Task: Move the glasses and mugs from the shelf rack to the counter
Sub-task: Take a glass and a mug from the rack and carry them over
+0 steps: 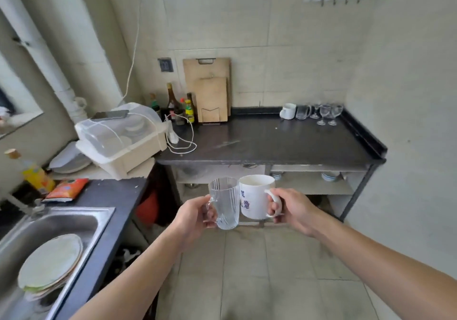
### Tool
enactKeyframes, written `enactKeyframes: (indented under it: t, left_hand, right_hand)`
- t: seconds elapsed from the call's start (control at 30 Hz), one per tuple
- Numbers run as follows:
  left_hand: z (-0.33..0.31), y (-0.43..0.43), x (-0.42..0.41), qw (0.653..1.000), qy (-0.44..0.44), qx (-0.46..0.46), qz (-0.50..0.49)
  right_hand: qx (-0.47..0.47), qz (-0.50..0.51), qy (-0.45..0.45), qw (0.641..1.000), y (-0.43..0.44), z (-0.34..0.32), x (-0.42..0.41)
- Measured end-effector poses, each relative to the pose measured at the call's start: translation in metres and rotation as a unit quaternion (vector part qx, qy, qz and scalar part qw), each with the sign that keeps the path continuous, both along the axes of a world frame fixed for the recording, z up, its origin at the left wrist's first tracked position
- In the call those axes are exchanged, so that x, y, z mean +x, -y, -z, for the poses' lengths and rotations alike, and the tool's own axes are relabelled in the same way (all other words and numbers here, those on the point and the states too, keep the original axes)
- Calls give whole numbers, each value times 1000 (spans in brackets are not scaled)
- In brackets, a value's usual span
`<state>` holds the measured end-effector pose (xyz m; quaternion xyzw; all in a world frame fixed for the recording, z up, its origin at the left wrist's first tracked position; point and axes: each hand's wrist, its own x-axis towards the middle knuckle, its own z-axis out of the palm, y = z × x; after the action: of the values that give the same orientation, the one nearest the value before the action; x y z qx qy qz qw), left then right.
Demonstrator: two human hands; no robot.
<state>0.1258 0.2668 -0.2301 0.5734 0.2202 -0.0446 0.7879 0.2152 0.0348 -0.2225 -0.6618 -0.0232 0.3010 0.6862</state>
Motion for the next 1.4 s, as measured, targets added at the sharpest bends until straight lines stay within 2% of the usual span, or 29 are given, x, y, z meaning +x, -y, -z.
enactKeyframes:
  t: [0.47, 0.7, 1.0, 1.4]
  left_hand:
    - [-15, 40, 283, 984, 7, 25, 176]
    - [2, 85, 382, 972, -10, 41, 231]
    - [32, 155, 515, 968, -40, 60, 240]
    - [54, 190, 677, 979, -81, 98, 158]
  right_hand:
    - [-13, 192, 14, 981, 56, -14, 192]
    - [-34, 257, -13, 966, 99, 0, 260]
    - [-86, 258, -27, 962, 168, 32, 389]
    - [-167, 181, -56, 968, 203, 68, 597]
